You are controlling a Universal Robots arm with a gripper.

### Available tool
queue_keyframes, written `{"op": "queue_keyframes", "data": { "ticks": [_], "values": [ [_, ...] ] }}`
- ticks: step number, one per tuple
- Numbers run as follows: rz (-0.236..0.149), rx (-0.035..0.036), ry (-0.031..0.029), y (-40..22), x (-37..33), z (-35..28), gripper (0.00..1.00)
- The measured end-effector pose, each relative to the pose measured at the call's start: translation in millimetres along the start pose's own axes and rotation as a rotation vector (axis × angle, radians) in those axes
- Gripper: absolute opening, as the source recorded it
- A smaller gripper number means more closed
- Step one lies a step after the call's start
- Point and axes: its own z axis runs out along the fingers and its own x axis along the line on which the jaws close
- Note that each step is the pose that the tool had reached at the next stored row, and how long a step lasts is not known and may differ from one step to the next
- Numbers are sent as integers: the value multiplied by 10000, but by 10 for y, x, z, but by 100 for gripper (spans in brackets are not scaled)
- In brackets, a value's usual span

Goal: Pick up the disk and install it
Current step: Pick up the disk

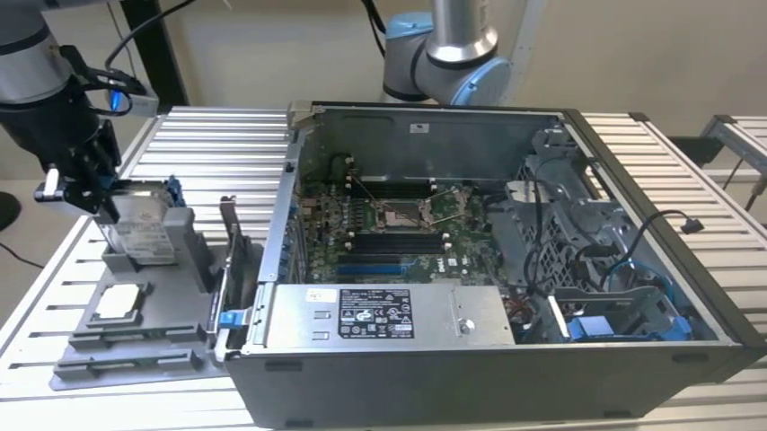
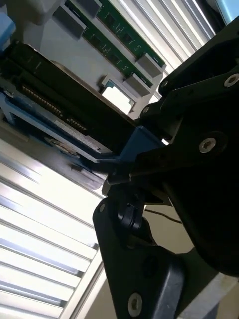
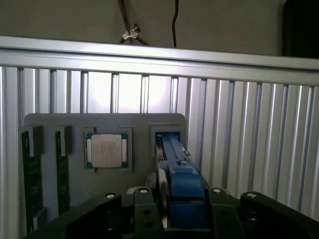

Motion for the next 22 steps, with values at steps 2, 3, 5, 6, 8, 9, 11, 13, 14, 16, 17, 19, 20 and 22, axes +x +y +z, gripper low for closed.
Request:
{"op": "queue_keyframes", "data": {
  "ticks": [2,3,5,6,8,9,11,13,14,16,17,19,20,22],
  "values": [
    [-1,-2,32,0,0,-1,0],
    [-1,-2,32,0,0,-1,0],
    [0,-1,33,0,0,0,0],
    [0,-1,33,0,0,0,0],
    [0,-2,33,0,0,0,0],
    [0,-1,33,0,-1,0,0],
    [-1,3,32,-1,-3,-27,0],
    [-1,1,35,1,-4,-42,0],
    [-1,4,40,1,-4,-43,0],
    [0,0,58,2,-5,-52,0],
    [0,-3,68,3,-5,-57,0],
    [0,-2,82,5,-6,-68,0],
    [0,-3,86,6,-6,-77,0],
    [-1,-1,91,7,-8,-100,0]
  ]
}}
